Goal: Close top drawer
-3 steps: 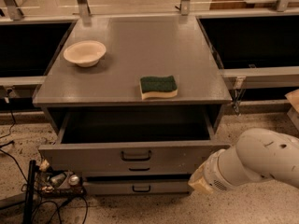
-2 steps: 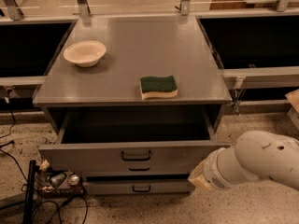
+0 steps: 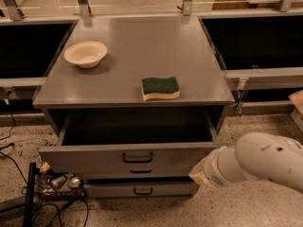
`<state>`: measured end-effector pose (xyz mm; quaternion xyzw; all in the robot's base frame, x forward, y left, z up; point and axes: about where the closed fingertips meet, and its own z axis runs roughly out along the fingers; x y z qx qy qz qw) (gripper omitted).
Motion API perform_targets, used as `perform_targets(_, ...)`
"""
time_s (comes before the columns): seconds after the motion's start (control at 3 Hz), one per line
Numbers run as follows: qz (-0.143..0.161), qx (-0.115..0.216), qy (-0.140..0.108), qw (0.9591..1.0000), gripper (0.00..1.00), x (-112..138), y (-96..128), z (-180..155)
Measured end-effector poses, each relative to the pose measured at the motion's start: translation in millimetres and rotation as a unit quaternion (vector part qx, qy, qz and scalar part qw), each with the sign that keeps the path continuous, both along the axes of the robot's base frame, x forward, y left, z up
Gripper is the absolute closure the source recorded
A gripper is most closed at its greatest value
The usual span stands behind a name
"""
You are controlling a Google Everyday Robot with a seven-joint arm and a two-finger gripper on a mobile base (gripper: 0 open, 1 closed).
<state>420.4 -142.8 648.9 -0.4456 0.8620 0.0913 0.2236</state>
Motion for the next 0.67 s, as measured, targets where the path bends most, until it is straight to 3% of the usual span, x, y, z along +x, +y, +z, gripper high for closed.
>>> perform_targets(0.67, 0.001, 0.011, -0.016, 0.9998, 1.0, 42.8, 31.3, 3.5)
